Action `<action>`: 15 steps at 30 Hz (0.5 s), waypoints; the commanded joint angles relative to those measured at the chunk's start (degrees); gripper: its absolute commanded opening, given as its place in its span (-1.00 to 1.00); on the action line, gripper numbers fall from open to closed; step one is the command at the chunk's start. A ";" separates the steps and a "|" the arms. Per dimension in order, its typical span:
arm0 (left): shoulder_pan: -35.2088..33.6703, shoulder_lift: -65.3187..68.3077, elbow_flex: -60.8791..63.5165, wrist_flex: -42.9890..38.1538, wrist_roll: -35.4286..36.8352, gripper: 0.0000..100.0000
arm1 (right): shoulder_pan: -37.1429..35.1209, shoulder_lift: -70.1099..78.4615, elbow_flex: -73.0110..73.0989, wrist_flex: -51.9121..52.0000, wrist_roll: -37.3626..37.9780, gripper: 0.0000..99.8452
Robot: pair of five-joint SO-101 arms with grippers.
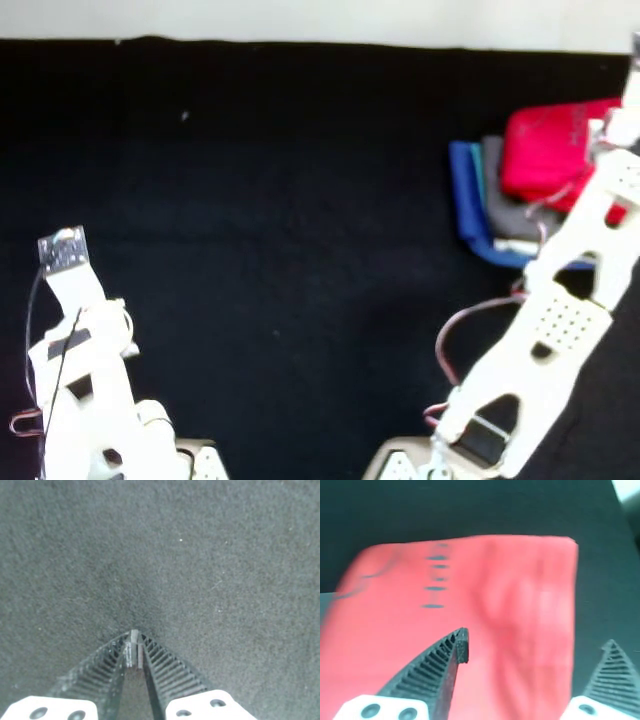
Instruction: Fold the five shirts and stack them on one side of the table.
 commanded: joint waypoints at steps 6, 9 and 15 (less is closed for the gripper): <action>-0.22 -0.66 0.04 -1.41 -0.35 -0.98 | -11.03 -5.85 -14.46 19.12 -0.62 -0.99; -0.22 -0.66 0.04 -1.41 -0.35 -0.98 | -11.74 -2.15 -14.37 21.14 -0.79 -0.97; -0.22 -0.66 0.04 -1.41 -0.35 -0.98 | -10.51 8.92 -15.16 21.58 -0.79 -0.97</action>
